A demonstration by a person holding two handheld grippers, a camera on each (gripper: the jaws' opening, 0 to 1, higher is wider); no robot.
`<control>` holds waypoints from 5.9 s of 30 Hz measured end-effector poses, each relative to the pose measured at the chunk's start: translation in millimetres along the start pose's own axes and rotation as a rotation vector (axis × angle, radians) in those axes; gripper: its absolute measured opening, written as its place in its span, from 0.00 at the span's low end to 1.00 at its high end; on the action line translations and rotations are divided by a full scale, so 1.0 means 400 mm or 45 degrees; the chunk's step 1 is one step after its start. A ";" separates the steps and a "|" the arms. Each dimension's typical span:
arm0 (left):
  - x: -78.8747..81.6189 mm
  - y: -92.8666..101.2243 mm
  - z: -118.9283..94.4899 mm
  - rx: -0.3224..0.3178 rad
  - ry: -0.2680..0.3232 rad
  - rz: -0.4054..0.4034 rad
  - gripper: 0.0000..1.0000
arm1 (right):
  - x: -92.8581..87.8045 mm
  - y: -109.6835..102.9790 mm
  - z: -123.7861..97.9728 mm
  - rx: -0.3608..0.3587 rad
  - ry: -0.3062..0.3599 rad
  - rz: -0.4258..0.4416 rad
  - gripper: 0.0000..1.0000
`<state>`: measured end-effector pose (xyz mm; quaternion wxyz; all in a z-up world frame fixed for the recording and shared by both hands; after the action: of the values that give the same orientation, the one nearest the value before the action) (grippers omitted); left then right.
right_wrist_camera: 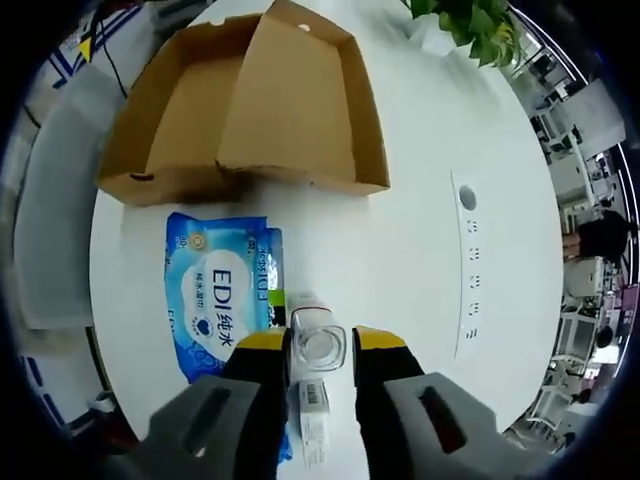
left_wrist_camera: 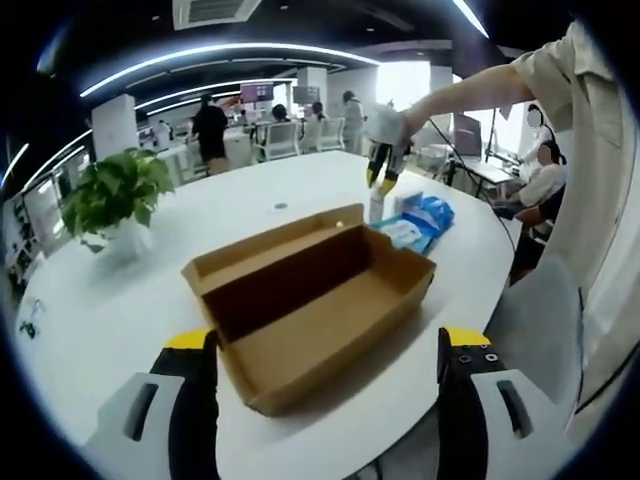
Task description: Operate the shoe box by opening the lid, removing the specified soft item, and placing it in the target area until the item is outside and the box remains undamaged.
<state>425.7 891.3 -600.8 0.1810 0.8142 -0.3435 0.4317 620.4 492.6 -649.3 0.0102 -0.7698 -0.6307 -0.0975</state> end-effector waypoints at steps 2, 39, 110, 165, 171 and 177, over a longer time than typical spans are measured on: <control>-0.002 -0.006 0.000 0.011 -0.005 -0.006 0.89 | 0.002 0.000 -0.007 -0.008 0.008 0.000 0.22; -0.124 -0.118 0.029 0.335 -0.128 -0.189 0.37 | 0.143 -0.045 -0.059 -0.092 0.306 0.421 0.25; -0.182 -0.173 0.074 0.350 -0.203 -0.499 0.01 | 0.230 -0.036 0.067 -0.057 0.473 1.194 0.04; -0.186 -0.172 0.073 0.385 -0.170 -0.530 0.01 | 0.216 -0.131 -0.062 -0.284 0.861 1.144 0.00; -0.187 -0.173 0.073 0.389 -0.167 -0.534 0.01 | 0.215 -0.146 -0.072 -0.299 0.899 1.161 0.00; -0.187 -0.175 0.074 0.393 -0.168 -0.529 0.01 | 0.216 -0.161 -0.082 -0.314 0.939 1.156 0.00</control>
<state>463.6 952.8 -679.3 0.1167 0.9116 -0.1100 0.3786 569.1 584.8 -609.9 0.1796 -0.8733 -0.1773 -0.4166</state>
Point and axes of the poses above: the point that each gripper's makers call its tool centre point, and the gripper's own axes: z roughly forward along the fingers, y roughly to its right, x roughly out of its top, the point moved 6 cm from there along -z, roughly backward along the fingers, and after that the axes turned 2 degrees about x, right-handed, at the moved point
